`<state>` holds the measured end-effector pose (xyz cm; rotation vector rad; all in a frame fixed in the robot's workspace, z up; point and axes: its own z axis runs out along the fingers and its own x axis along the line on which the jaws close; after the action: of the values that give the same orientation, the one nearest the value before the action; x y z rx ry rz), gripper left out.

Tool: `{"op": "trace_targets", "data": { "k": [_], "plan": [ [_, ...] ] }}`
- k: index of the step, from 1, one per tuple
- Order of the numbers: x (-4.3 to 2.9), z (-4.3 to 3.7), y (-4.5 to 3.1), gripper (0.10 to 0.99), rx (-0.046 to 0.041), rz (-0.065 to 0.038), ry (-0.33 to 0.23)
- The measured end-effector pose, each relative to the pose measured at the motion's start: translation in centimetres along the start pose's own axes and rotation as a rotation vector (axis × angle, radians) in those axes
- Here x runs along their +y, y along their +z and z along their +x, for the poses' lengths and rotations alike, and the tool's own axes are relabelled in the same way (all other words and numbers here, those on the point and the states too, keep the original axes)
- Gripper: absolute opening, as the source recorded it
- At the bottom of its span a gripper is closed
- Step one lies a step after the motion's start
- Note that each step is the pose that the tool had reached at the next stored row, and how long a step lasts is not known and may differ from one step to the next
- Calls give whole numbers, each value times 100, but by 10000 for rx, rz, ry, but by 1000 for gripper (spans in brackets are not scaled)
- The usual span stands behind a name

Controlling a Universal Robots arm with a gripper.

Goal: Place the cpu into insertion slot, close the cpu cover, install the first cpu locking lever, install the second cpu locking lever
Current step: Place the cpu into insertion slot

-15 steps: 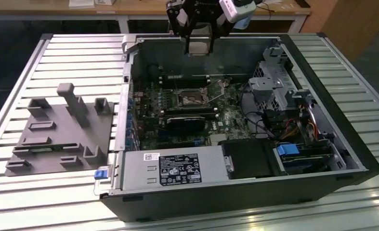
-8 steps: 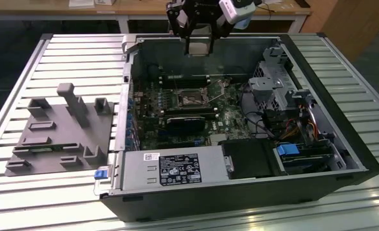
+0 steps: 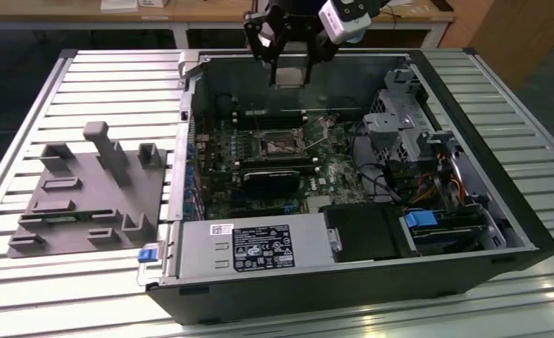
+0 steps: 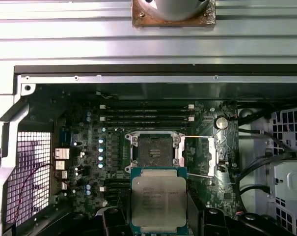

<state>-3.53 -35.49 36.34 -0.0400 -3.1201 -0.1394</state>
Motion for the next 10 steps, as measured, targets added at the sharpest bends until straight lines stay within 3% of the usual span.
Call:
{"op": "trace_targets", "data": {
  "k": [10],
  "plan": [
    [-16,7,174,537,-9,21,0]
  ]
}}
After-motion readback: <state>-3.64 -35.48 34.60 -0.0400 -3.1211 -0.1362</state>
